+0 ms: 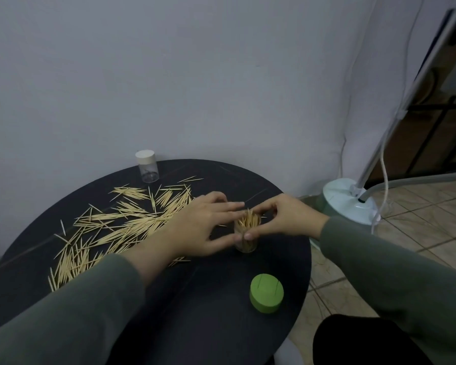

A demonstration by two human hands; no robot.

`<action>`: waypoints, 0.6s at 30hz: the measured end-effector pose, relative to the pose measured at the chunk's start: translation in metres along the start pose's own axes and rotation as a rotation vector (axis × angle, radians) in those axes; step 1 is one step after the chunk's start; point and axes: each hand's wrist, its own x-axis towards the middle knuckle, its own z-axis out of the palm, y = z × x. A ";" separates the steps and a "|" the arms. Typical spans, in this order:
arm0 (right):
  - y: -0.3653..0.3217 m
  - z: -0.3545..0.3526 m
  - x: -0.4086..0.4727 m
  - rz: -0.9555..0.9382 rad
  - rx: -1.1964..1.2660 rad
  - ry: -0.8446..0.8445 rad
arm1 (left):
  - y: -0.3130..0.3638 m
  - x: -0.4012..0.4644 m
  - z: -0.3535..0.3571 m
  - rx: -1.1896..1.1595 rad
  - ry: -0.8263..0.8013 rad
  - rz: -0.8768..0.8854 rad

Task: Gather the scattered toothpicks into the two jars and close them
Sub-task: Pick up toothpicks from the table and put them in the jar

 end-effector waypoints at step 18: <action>-0.001 -0.009 0.000 0.041 -0.323 -0.163 | 0.007 0.014 0.003 -0.100 0.137 -0.058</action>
